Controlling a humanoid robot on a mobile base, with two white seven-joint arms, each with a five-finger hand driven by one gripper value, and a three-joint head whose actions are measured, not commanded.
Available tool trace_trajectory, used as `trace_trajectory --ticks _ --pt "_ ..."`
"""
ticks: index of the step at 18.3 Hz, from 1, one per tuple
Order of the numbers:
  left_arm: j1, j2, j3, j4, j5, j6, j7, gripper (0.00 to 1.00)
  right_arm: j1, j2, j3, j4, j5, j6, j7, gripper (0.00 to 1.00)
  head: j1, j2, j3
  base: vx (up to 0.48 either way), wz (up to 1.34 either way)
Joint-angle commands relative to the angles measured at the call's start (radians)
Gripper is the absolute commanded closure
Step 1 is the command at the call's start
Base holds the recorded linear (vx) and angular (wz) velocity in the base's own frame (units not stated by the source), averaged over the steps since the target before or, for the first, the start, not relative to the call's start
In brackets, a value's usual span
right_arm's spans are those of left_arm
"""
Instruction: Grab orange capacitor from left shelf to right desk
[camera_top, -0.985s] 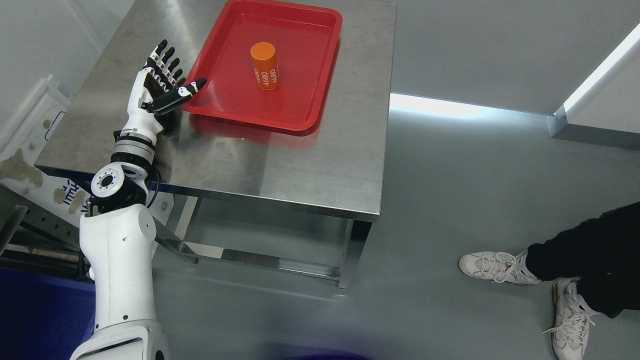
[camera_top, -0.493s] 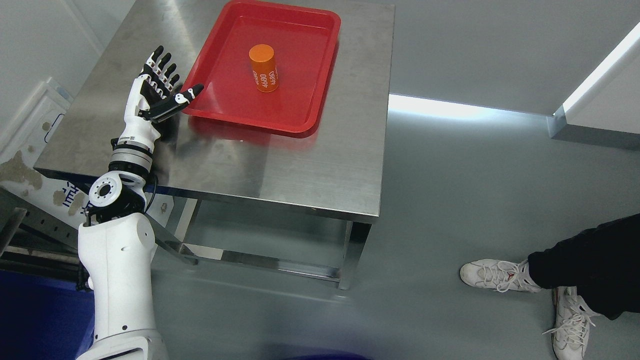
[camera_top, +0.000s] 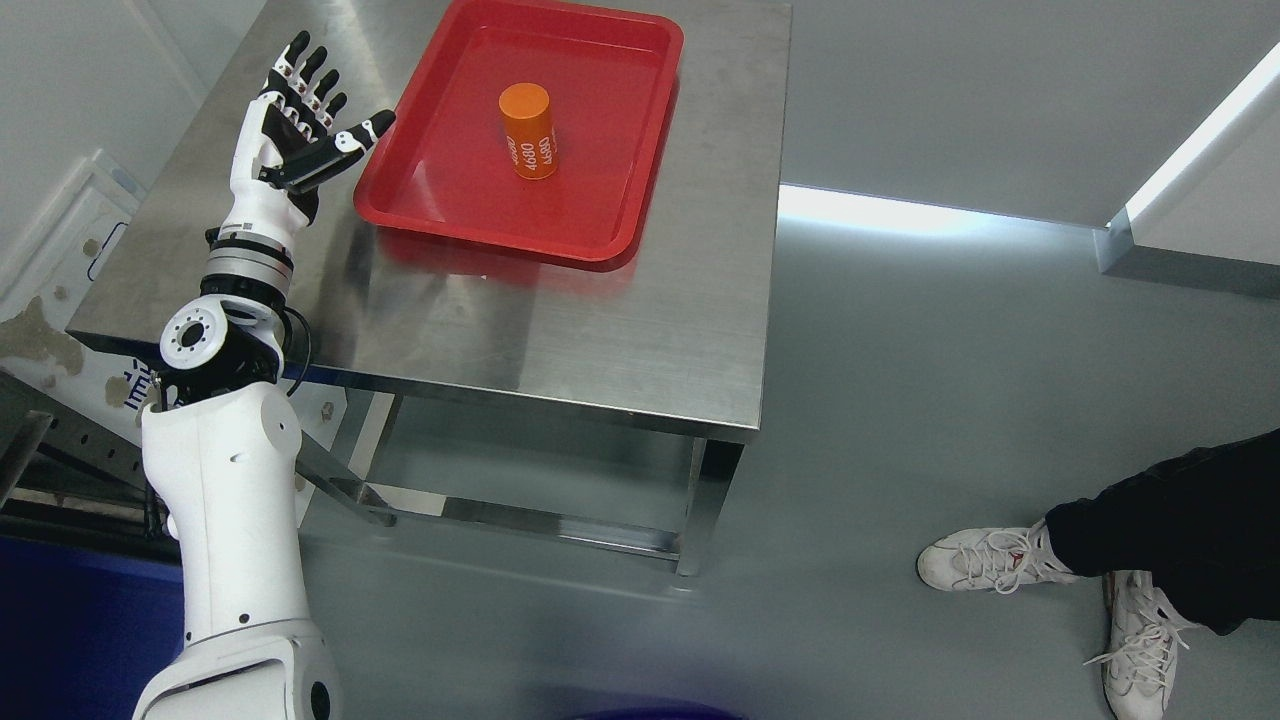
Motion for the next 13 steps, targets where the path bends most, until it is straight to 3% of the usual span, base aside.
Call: trace_trajectory --ticks 1,13 --pt "-0.032 0.017 0.004 -0.024 0.001 0.017 -0.001 0.00 0.020 -0.017 -0.012 -0.017 0.005 0.000 0.000 0.00 0.0000 0.000 0.000 0.000 0.00" --pt "-0.021 0.017 0.000 -0.056 0.001 0.034 0.000 0.00 0.020 -0.017 -0.012 -0.017 0.005 0.000 0.000 0.00 0.0000 0.000 0.000 0.000 0.00"
